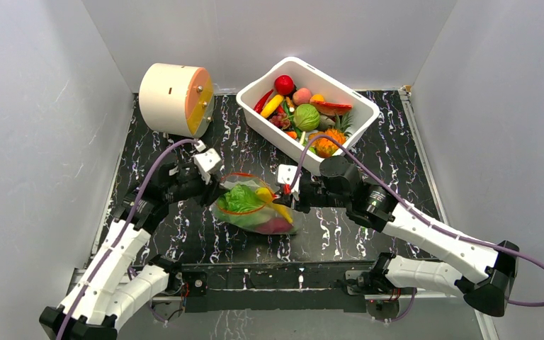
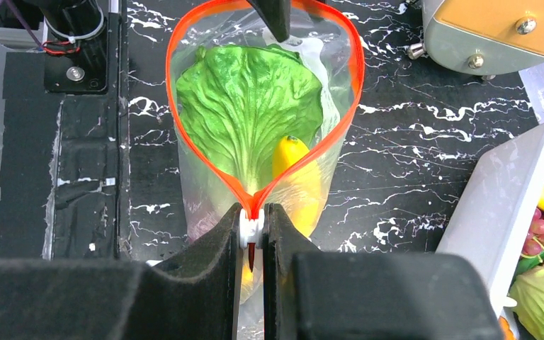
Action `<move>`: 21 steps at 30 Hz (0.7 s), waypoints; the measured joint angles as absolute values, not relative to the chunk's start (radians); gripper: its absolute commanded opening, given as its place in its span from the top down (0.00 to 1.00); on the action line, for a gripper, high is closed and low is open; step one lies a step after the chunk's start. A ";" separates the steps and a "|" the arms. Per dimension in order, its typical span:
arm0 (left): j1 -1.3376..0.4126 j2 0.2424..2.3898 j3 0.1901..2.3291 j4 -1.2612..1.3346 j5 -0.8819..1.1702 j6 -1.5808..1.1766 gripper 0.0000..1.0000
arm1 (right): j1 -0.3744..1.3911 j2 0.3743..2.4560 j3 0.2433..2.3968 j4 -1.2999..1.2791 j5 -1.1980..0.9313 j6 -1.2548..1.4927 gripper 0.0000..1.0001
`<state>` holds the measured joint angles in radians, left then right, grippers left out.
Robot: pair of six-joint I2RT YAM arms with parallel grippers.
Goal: Place the food in the zip-top bag and seal the zipper
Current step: Adjust the zipper food storage bag at the center of the board.
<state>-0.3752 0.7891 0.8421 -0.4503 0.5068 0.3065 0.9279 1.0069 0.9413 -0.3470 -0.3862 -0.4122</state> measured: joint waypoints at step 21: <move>-0.377 0.810 1.107 -0.635 0.490 0.230 1.00 | 0.814 0.999 0.944 -0.313 -0.260 -0.318 0.97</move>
